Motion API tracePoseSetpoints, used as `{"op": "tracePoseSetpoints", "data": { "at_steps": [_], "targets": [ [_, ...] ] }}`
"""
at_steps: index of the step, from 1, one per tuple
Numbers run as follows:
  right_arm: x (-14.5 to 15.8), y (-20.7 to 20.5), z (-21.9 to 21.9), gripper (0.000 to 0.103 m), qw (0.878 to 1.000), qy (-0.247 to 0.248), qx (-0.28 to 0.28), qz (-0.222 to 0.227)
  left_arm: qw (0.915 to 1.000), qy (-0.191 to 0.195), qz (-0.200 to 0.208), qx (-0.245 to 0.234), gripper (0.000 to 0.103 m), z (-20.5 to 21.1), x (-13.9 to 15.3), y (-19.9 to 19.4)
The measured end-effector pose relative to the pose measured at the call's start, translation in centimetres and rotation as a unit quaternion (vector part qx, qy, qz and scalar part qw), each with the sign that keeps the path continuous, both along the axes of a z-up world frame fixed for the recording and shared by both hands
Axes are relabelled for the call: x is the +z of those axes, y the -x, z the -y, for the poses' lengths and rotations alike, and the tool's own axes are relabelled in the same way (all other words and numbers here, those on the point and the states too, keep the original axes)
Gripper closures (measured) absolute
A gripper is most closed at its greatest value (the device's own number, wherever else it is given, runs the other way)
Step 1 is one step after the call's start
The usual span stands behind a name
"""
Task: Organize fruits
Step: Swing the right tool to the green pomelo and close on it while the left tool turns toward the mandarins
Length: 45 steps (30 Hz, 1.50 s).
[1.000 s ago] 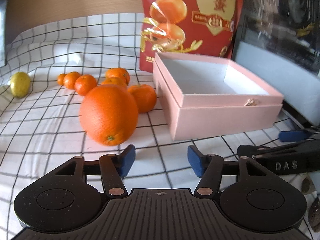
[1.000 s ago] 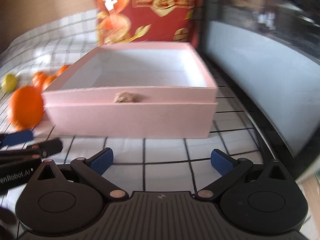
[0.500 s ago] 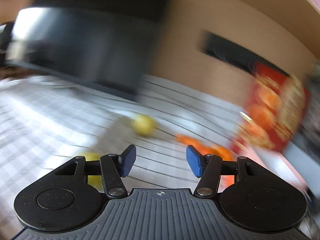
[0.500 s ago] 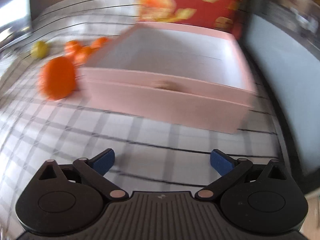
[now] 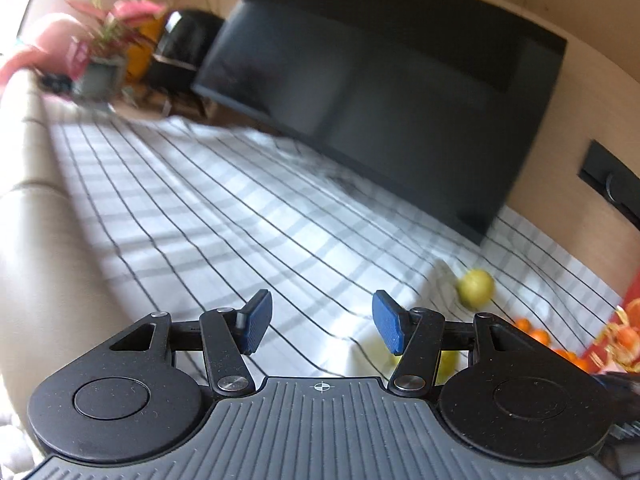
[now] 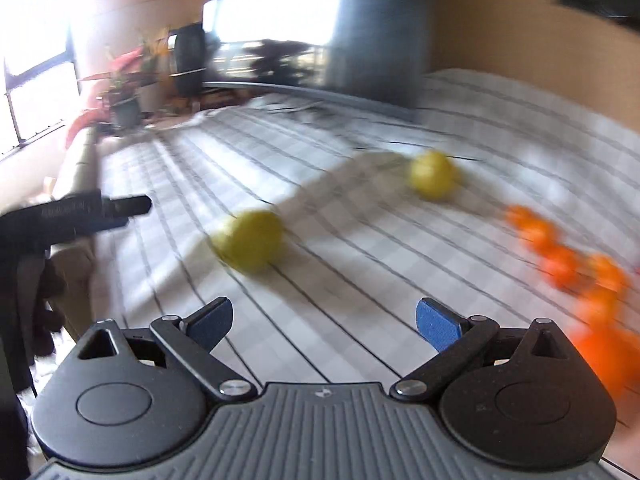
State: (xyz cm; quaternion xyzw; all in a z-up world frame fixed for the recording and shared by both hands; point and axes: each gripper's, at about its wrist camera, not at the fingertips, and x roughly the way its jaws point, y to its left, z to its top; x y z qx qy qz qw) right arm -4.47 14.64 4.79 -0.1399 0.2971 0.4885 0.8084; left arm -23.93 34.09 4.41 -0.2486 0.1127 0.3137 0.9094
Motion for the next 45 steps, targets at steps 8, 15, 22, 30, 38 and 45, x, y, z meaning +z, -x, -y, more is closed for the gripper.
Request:
{"op": "tracePoseSetpoints", "data": {
  "at_steps": [8, 15, 22, 30, 38, 45],
  "targets": [
    [-2.9, -1.4, -10.9, 0.005, 0.999, -0.001, -0.002, -0.041, 0.9994, 0.020, 0.018, -0.019, 0.042, -0.6, -0.4, 0.4],
    [-4.3, -1.7, -12.2, 0.029, 0.997, 0.042, 0.011, -0.060, 0.9990, 0.030, 0.016, -0.029, 0.042, -0.2, -1.0, -0.3],
    [-4.1, -1.8, -9.5, 0.038, 0.997, 0.049, 0.006, -0.058, 0.9947, 0.026, 0.006, -0.100, 0.042, 2.0, -1.8, -2.4],
    [-2.3, -1.5, 3.4, 0.038, 0.998, 0.033, -0.010, -0.057, 0.9758, 0.049, -0.001, -0.213, 0.042, 5.9, -2.7, -6.5],
    [-2.1, -0.2, 20.2, 0.038, 0.988, 0.041, -0.151, 0.011, 0.9448, 0.024, -0.026, -0.326, 0.042, 11.8, -3.0, -13.1],
    [-3.8, -1.4, 27.9, 0.038, 0.965, 0.048, -0.255, 0.033, 0.9110, 0.029, -0.066, -0.406, 0.042, 17.9, -0.7, -20.2]
  ]
}}
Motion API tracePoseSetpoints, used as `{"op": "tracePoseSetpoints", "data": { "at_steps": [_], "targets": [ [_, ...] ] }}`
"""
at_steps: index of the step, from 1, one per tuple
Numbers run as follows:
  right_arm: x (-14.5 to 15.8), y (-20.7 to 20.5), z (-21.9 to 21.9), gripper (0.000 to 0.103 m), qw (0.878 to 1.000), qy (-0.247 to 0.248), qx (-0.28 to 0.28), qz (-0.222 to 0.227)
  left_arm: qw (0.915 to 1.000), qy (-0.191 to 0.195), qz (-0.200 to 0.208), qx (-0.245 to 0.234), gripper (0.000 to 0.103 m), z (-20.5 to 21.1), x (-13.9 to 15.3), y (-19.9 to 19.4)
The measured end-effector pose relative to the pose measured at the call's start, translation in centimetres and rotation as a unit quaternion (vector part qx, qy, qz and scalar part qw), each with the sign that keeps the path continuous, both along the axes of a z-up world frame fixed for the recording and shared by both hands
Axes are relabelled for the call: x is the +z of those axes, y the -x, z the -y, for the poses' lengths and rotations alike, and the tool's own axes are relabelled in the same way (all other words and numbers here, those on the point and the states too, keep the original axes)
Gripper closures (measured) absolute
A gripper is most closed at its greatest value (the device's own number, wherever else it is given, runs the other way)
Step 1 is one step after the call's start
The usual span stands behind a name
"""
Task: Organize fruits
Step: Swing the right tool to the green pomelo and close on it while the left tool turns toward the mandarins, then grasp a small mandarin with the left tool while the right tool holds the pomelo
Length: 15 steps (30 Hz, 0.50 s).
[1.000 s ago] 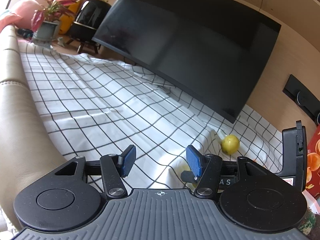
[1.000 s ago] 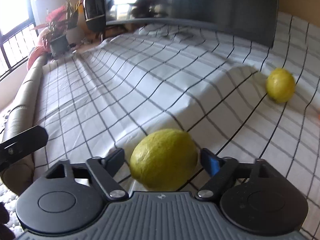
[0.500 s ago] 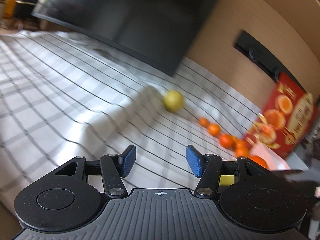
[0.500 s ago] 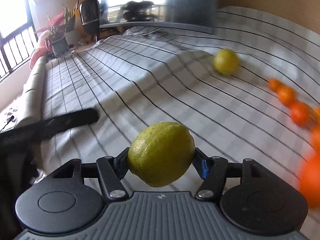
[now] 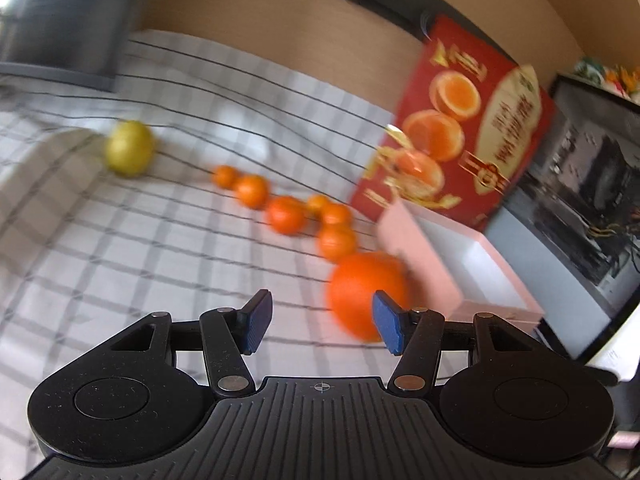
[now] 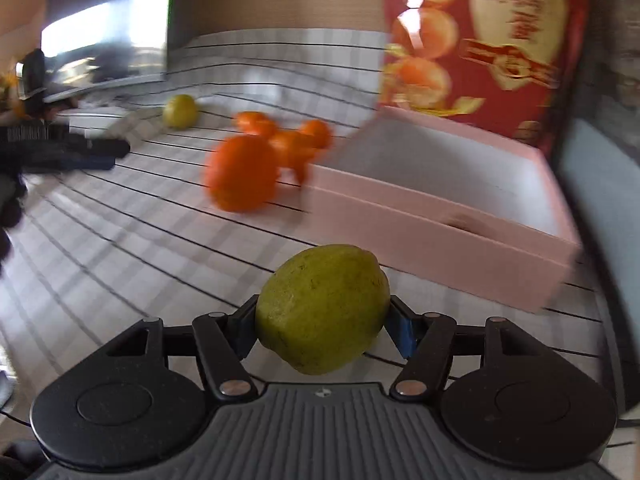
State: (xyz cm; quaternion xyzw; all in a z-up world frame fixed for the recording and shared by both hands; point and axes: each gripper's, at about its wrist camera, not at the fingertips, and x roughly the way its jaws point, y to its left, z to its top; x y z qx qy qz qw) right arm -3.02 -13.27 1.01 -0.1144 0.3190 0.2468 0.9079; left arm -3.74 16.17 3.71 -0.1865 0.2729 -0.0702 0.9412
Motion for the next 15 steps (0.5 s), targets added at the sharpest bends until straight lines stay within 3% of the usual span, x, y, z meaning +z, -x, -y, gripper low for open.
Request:
{"op": "tracePoseSetpoints", "data": {
  "at_steps": [3, 9, 11, 15],
  "targets": [
    [-1.0, -0.4, 1.1, 0.038, 1.000, 0.004, -0.007, 0.006, 0.9998, -0.016, 0.002, -0.013, 0.042, 2.6, 1.0, -2.2],
    [-1.1, -1.3, 2.8, 0.034, 0.998, -0.055, -0.003, -0.023, 0.9991, -0.038, 0.016, -0.002, 0.042, 4.7, 2.6, -7.1],
    [-0.9, -1.5, 3.2, 0.022, 0.997, -0.076, -0.005, -0.033, 0.9976, -0.069, -0.008, -0.005, 0.042, 5.3, 2.4, -9.8],
    [-1.2, -2.3, 3.9, 0.021, 0.992, -0.107, -0.024, -0.057, 0.9901, -0.116, -0.079, -0.009, 0.042, 6.3, 0.7, -14.4]
  ]
}}
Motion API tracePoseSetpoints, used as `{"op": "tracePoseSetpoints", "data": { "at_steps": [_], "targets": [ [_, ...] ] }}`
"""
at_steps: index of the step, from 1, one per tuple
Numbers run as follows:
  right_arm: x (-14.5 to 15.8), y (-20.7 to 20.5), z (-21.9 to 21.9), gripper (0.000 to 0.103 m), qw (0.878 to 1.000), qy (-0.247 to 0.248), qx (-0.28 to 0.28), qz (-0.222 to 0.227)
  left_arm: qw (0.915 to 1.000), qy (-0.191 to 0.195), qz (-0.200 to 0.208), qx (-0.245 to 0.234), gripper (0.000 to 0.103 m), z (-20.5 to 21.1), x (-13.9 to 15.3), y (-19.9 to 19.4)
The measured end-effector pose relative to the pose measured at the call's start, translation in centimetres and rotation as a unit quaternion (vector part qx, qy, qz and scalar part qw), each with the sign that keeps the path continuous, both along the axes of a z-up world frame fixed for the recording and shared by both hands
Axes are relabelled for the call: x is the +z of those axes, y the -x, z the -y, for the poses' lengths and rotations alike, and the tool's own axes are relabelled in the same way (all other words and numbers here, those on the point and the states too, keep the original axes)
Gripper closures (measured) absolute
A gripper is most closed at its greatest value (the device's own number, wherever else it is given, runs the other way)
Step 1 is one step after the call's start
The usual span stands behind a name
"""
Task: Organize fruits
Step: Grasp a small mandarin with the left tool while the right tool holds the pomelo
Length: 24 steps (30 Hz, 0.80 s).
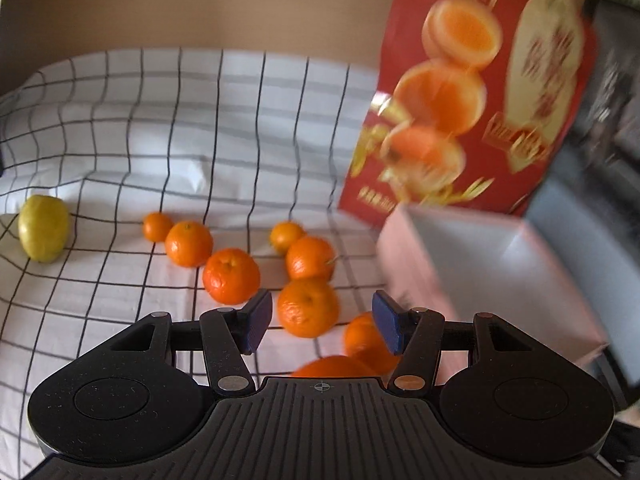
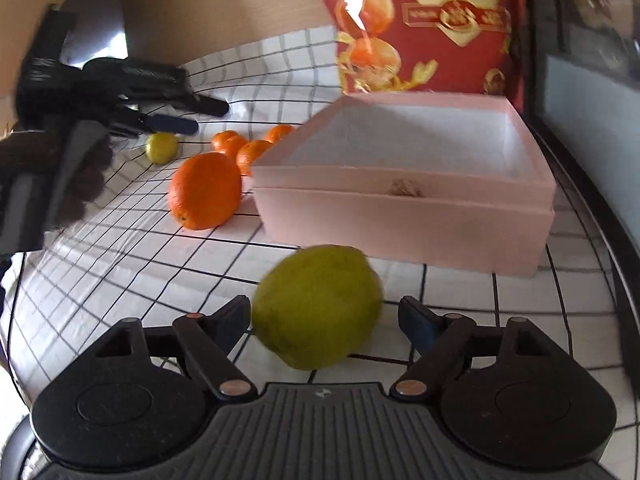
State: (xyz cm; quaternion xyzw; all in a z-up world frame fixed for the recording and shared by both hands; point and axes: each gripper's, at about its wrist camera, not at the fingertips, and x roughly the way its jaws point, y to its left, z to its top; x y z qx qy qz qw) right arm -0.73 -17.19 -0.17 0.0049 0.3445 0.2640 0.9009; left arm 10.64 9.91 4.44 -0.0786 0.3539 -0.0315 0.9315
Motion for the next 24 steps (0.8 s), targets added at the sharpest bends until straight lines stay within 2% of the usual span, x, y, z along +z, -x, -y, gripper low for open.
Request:
{"op": "tracePoseSetpoints", "data": {
  "at_steps": [9, 12, 14, 18, 22, 24],
  "targets": [
    [-0.1, 0.1, -0.4, 0.019, 1.000, 0.011, -0.005, 0.006, 0.9976, -0.024, -0.063, 0.015, 0.042, 0.2, -2.7, -3.4],
    [-0.1, 0.0, -0.1, 0.019, 1.000, 0.007, -0.006, 0.005, 0.9978, -0.021, -0.062, 0.015, 0.043, 0.5, -3.1, -4.0],
    [-0.1, 0.0, -0.1, 0.019, 1.000, 0.005, -0.007, 0.005, 0.9978, -0.025, -0.061, 0.010, 0.050, 0.7, -3.3, -4.2],
    [-0.1, 0.0, 0.1, 0.019, 1.000, 0.002, -0.010, 0.004, 0.9991, -0.015, -0.039, 0.001, 0.051, 0.6, -3.3, -3.3],
    [-0.1, 0.0, 0.2, 0.018, 1.000, -0.001, -0.010, 0.003, 0.9983, 0.056, 0.007, 0.014, 0.051, -1.5, -3.1, -0.7],
    [-0.1, 0.0, 0.2, 0.018, 1.000, -0.002, -0.010, 0.003, 0.9966, 0.067, 0.037, 0.029, 0.051, -2.5, -2.8, 1.2]
  ]
}}
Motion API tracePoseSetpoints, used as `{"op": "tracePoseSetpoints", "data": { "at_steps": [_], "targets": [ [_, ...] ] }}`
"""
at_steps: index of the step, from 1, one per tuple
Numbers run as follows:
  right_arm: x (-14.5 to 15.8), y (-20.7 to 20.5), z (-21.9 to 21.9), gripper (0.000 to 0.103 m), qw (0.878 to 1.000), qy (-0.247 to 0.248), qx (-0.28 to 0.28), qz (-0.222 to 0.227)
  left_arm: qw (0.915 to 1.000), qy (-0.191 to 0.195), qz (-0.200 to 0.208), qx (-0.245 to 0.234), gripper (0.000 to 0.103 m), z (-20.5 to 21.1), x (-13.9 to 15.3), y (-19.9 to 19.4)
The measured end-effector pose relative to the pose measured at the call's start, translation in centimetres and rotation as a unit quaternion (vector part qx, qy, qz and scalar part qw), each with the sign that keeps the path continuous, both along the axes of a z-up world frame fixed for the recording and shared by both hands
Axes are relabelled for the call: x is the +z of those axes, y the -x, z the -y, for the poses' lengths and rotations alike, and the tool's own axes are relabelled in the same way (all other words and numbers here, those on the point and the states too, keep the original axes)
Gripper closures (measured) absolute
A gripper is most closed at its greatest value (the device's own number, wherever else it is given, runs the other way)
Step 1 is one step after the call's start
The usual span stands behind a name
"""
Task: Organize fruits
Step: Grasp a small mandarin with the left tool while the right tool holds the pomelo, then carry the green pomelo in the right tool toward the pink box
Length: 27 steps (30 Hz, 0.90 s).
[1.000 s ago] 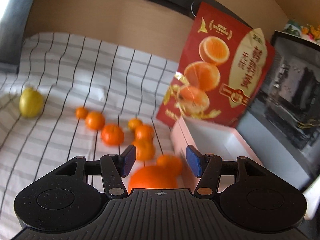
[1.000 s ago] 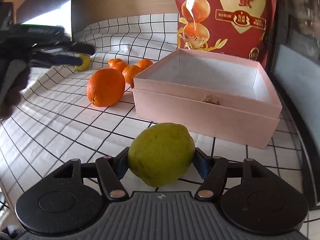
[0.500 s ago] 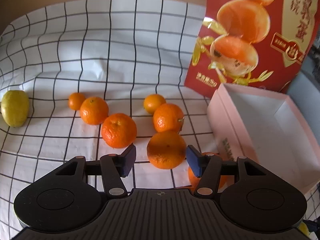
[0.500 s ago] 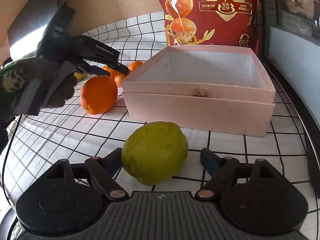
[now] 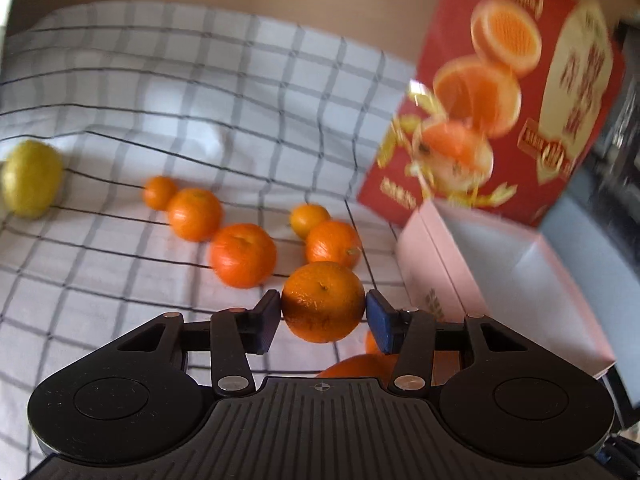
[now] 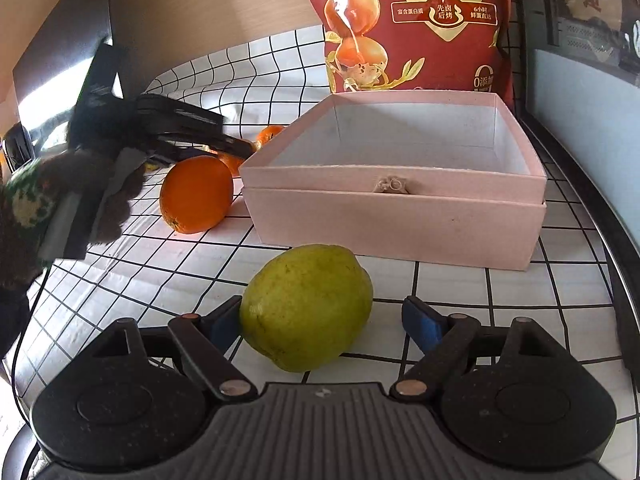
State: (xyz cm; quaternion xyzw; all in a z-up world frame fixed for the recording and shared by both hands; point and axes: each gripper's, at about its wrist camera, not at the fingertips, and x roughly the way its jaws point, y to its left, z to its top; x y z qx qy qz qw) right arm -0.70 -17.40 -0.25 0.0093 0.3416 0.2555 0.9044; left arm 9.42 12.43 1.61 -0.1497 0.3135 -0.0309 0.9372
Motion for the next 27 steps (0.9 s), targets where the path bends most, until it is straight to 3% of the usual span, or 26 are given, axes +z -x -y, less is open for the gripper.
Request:
{"op": "tracePoseSetpoints", "data": {
  "at_steps": [6, 14, 19, 23, 27],
  "targets": [
    [0.0, 0.0, 0.0, 0.017, 1.000, 0.000, 0.000, 0.000, 0.9978, -0.001, 0.060, 0.027, 0.051, -1.9, 0.7, 6.3],
    [0.1, -0.1, 0.0, 0.015, 1.000, 0.002, 0.002, 0.000, 0.9948, 0.006, 0.101, -0.008, 0.051, -0.2, 1.9, 14.4],
    [0.1, -0.1, -0.4, 0.013, 1.000, 0.014, 0.007, 0.000, 0.9941, 0.034, 0.083, -0.060, 0.051, 2.3, 0.9, 16.5],
    [0.1, -0.1, -1.1, 0.011, 0.999, 0.036, 0.011, 0.003, 0.9928, 0.020, 0.059, -0.103, 0.051, 4.7, -0.1, 17.1],
    [0.0, 0.3, -1.6, 0.009, 0.998, 0.064, 0.006, 0.006, 0.9932, 0.005, 0.041, -0.109, 0.051, 5.8, -1.1, 17.2]
  ]
}}
